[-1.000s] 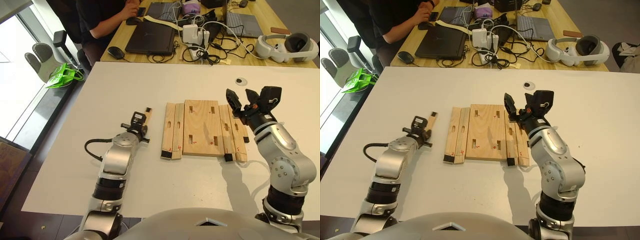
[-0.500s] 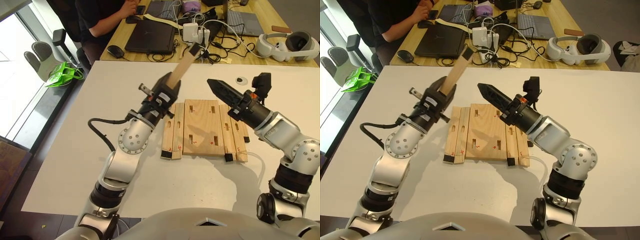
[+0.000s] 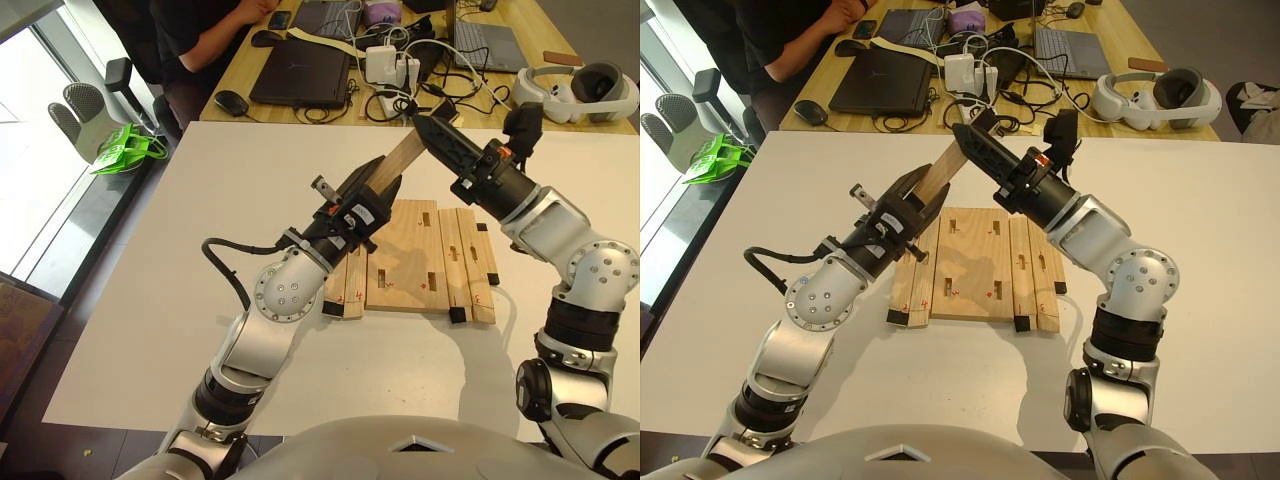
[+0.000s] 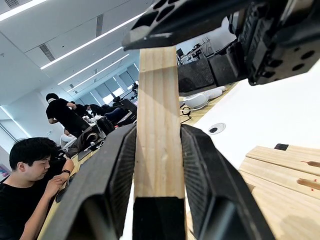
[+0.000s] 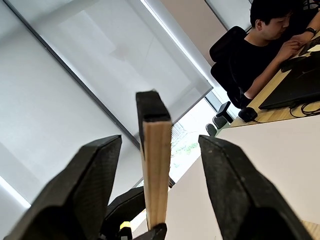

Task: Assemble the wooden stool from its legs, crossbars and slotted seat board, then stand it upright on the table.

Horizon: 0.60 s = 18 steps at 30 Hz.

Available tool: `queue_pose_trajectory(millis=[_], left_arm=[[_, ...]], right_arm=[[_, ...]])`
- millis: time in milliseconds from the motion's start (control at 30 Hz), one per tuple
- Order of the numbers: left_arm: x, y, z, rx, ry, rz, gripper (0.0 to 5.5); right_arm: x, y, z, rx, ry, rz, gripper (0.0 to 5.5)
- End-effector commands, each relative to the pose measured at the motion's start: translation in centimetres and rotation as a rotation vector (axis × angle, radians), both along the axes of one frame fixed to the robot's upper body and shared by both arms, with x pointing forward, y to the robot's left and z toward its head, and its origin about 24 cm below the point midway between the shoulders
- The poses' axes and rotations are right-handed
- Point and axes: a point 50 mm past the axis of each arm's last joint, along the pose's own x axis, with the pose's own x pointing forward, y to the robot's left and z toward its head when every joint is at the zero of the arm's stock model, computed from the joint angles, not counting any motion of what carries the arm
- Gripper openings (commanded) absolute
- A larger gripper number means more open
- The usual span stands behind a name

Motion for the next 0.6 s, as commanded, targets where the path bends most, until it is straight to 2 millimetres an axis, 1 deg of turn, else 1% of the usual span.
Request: queue_pose_trajectory(millis=[33,133,333,400,500,533,600], left_arm=[[0.0,0.1,0.0,0.011,-0.006,0.008,1.3],[0.1,0.2,0.0,0.017,-0.013,0.01,1.3],[0.2,0.4,0.3,0.027,-0.036,0.015,1.3],[0.3,0.4,0.4,0.03,-0.045,0.014,1.3],[0.4,0.6,0.5,0.036,-0.054,0.012,1.3],[0.3,0.6,0.5,0.034,-0.06,0.008,1.66],[-0.1,0.5,0.5,0.042,-0.068,-0.032,1.83]], right_arm=[[-0.1,-0.2,0.6,0.021,-0.025,0.023,2.29],[-0.4,-0.3,0.7,0.03,-0.032,0.051,1.71],[-1.0,-0.3,0.6,0.02,-0.045,0.129,0.71],[-1.3,-0.4,0.5,0.007,-0.049,0.152,0.59],[-1.5,-0.4,0.3,-0.017,-0.056,0.172,0.56],[-1.5,-0.5,0.3,-0.023,-0.057,0.169,0.55],[-0.9,-0.6,0.1,-0.032,-0.049,0.119,0.44]])
